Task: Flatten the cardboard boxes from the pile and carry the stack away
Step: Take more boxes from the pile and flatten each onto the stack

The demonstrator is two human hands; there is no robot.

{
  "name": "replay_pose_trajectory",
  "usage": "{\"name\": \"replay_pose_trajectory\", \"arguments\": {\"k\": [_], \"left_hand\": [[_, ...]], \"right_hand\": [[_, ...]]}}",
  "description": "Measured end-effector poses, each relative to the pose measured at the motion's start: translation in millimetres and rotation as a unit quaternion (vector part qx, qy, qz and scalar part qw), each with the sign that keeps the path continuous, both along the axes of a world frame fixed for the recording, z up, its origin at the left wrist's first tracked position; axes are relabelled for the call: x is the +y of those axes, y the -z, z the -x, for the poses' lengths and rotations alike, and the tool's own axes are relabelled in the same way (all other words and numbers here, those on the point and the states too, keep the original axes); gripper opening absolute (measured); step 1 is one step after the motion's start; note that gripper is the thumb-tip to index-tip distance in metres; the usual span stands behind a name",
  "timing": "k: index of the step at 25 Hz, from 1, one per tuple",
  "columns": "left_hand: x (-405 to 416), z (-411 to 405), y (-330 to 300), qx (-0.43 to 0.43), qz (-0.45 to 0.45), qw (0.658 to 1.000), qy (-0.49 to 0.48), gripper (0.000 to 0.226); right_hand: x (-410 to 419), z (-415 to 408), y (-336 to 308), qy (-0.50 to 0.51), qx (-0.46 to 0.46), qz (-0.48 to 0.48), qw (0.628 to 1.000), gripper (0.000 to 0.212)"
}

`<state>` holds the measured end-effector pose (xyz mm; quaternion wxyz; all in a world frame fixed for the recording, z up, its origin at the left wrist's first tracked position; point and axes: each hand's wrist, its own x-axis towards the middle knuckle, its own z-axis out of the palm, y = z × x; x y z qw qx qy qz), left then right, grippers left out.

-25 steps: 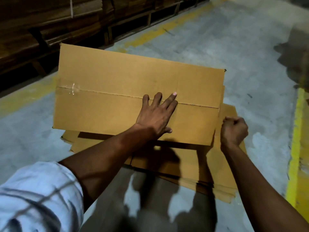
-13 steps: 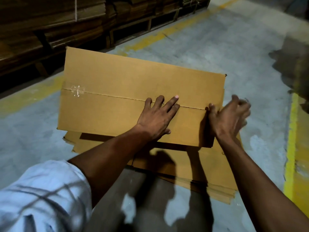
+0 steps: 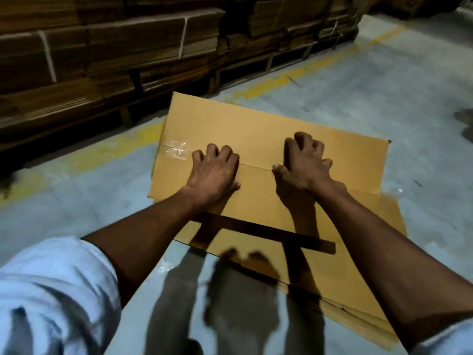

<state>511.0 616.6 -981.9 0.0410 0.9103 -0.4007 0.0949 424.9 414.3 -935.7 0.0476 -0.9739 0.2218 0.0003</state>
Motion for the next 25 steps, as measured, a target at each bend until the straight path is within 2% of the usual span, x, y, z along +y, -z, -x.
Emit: {"name": "replay_pose_trajectory", "arguments": {"k": [3, 5, 6, 10, 13, 17, 20, 25], "left_hand": [[37.9, -27.3, 5.6, 0.037, -0.007, 0.997, -0.061, 0.062], [49.6, -33.4, 9.6, 0.087, 0.011, 0.991, -0.099, 0.065], [52.4, -34.0, 11.5, 0.1, 0.014, 0.99, -0.101, 0.066], [77.5, -44.4, 20.4, 0.085, 0.029, 0.992, -0.088, 0.073], [100.4, -58.6, 24.8, 0.105, 0.107, 0.983, -0.101, 0.069], [113.7, -65.3, 27.5, 0.158, 0.218, 0.946, -0.181, 0.06], [116.8, -60.4, 35.8, 0.262, 0.235, 0.917, -0.187, 0.074], [114.7, -57.4, 37.9, 0.259, 0.213, 0.927, -0.166, 0.08]], "right_hand": [[36.5, -5.6, 11.9, -0.057, -0.076, 0.075, 0.993, 0.043], [68.8, -14.7, 24.6, -0.141, -0.085, 0.063, 0.984, 0.031], [85.4, -20.5, 29.9, -0.157, -0.073, 0.043, 0.984, 0.032], [123.8, -45.2, 34.4, -0.097, -0.035, -0.014, 0.995, 0.047], [137.9, -63.2, 27.1, -0.14, -0.004, -0.008, 0.99, 0.049], [174.9, -94.7, 21.6, -0.155, 0.007, -0.036, 0.987, 0.052], [182.6, -98.8, 28.2, -0.135, 0.0, -0.026, 0.991, 0.054], [190.4, -98.6, 34.2, -0.099, 0.004, -0.012, 0.995, 0.049]]}}
